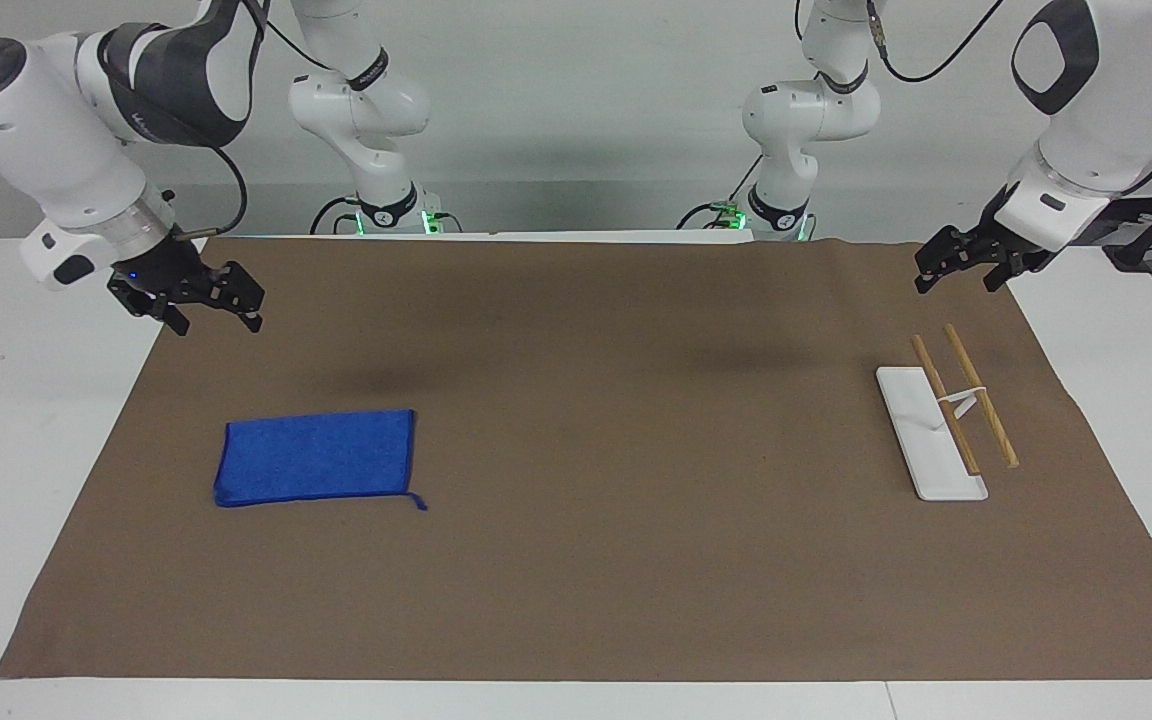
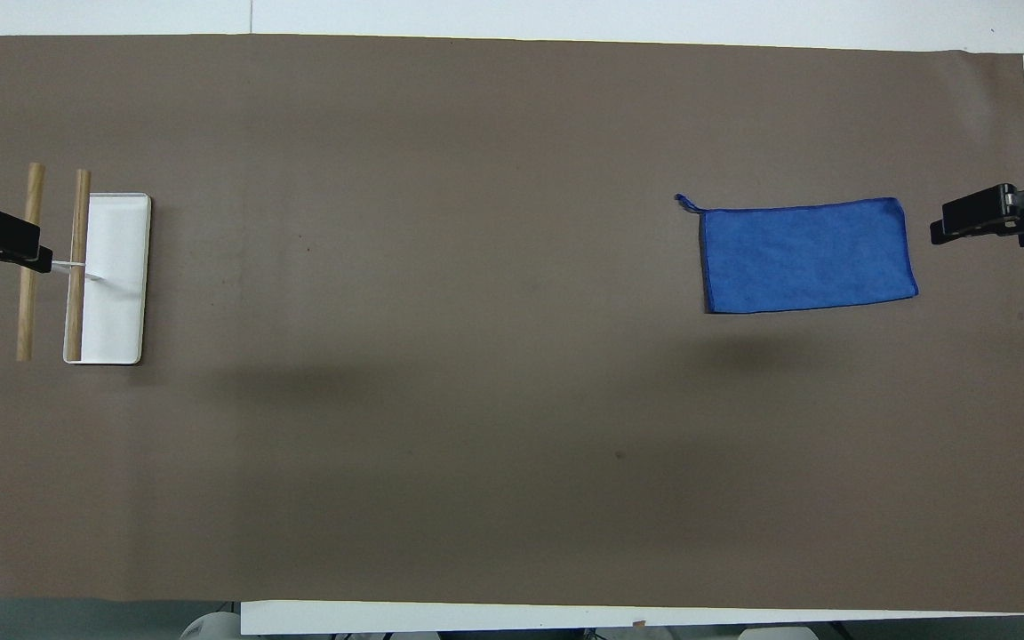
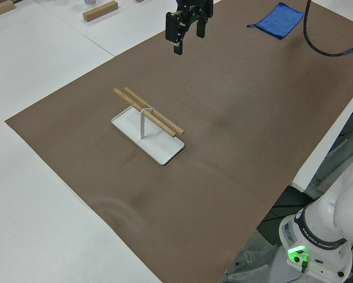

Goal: Right arm passes towel to left arm to hang
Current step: 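Reach the right gripper to the edge of the blue towel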

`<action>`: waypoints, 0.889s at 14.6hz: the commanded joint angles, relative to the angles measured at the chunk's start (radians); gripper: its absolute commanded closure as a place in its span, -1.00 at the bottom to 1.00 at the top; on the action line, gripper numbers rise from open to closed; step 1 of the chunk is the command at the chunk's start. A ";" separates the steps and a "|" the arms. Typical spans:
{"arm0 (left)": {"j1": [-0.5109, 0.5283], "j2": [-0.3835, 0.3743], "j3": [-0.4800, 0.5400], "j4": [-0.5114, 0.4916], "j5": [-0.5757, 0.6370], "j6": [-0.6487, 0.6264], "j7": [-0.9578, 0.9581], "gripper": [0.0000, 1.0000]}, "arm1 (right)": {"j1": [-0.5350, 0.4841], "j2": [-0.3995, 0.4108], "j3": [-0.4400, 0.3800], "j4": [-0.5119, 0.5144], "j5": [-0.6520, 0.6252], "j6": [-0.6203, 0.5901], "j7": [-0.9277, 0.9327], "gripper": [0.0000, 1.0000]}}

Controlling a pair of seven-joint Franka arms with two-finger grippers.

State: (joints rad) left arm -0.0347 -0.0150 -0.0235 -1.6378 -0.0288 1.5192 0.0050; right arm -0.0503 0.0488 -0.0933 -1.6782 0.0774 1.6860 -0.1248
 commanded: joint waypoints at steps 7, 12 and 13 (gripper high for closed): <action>-0.001 -0.013 0.004 0.001 0.010 -0.001 0.006 -1.00 | -0.009 0.003 0.004 -0.111 0.001 0.149 -0.002 -0.99; 0.001 -0.013 0.004 -0.004 0.010 0.006 0.006 -1.00 | -0.003 0.074 0.012 -0.319 0.001 0.515 -0.052 -0.99; -0.001 -0.013 0.004 -0.005 0.010 0.006 0.006 -1.00 | -0.003 0.097 0.012 -0.354 0.001 0.578 -0.090 -0.99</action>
State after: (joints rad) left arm -0.0347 -0.0151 -0.0235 -1.6374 -0.0288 1.5192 0.0050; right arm -0.0489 0.1363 -0.0868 -1.9582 0.0771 2.1639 -0.1615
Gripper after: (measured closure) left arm 0.000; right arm 0.004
